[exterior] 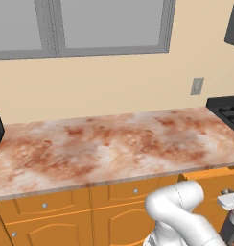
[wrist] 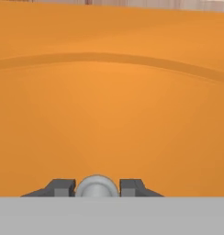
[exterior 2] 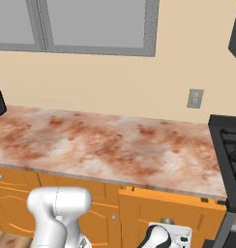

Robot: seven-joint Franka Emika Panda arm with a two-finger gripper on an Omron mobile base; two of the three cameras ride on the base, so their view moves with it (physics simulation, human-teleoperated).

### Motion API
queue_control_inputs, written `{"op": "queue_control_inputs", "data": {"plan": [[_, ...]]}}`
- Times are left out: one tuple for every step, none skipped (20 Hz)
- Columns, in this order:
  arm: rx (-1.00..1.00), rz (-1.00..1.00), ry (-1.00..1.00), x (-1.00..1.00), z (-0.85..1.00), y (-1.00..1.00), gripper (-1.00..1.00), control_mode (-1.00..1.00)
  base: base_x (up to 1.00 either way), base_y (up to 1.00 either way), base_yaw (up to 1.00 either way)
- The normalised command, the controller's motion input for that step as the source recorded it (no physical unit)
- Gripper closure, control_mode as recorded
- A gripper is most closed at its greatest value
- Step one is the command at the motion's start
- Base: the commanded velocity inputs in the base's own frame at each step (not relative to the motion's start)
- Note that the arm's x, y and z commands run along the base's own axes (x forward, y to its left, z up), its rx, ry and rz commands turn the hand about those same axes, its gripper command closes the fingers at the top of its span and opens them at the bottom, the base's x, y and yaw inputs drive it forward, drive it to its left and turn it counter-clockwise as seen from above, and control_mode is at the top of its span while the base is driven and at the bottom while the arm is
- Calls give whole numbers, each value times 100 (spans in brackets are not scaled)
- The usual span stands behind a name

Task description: Take the tongs from the drawer on the right and place them on the dining counter next to the tray containing the kebab skewer.

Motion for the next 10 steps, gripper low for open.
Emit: {"op": "queue_control_inputs", "data": {"plan": [[0,-6,5,-89,-36,-36,100,-100,0,0,0],[0,-7,5,-91,-36,-37,100,-100,0,0,0],[0,-7,5,-91,-34,-37,100,-100,0,0,0],[0,-7,5,-91,-34,-38,100,-100,0,0,0],[0,-8,5,-91,-34,-38,100,-100,0,0,0],[0,-8,6,-94,-35,-40,100,-100,0,0,0],[0,-8,6,-96,-36,-40,100,-100,0,0,0],[0,-8,7,-95,-36,-39,100,-100,0,0,0],[0,-9,7,-94,-36,-39,100,-100,0,0,0],[0,-9,7,-94,-35,-40,100,-100,0,0,0]]}}
